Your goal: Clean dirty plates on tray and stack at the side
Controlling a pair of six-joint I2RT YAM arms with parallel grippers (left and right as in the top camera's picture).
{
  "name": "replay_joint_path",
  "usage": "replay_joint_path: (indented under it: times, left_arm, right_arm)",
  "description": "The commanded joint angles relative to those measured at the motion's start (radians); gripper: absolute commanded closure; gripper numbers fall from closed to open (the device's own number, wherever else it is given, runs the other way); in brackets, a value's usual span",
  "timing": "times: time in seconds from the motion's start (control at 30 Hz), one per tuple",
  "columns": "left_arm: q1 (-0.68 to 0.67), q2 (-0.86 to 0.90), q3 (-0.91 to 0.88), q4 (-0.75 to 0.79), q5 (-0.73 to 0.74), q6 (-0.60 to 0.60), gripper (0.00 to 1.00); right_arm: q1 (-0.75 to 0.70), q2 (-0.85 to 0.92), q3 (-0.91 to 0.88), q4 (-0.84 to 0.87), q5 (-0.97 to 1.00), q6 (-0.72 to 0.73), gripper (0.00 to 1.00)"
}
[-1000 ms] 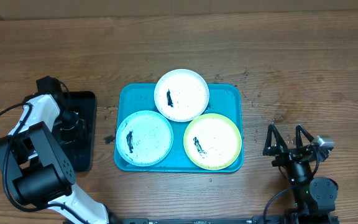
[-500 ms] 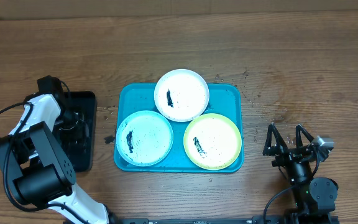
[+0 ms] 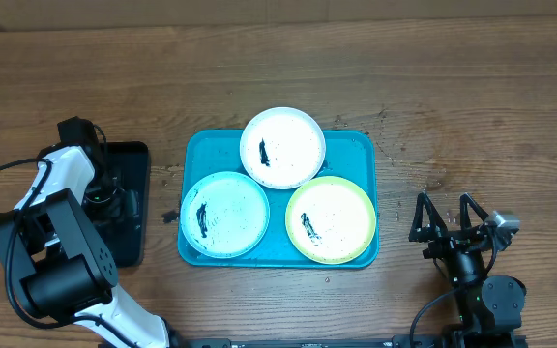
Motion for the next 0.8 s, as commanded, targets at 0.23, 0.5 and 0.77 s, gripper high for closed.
replay_joint_path:
  times: [0.23, 0.5, 0.77]
  left_arm:
    - [0.0, 0.011, -0.008, -0.015, -0.032, 0.027, 0.96]
    - [0.001, -0.053, 0.085, -0.038, -0.005, 0.205, 0.96]
    - [0.001, -0.216, 0.193, -0.04, 0.206, 0.41, 0.96]
  right_arm:
    - [0.006, -0.008, -0.01, 0.003, 0.009, -0.007, 0.0]
    - [0.006, -0.008, -0.01, 0.003, 0.009, -0.006, 0.0]
    - [0.006, -0.008, -0.01, 0.003, 0.009, -0.006, 0.0]
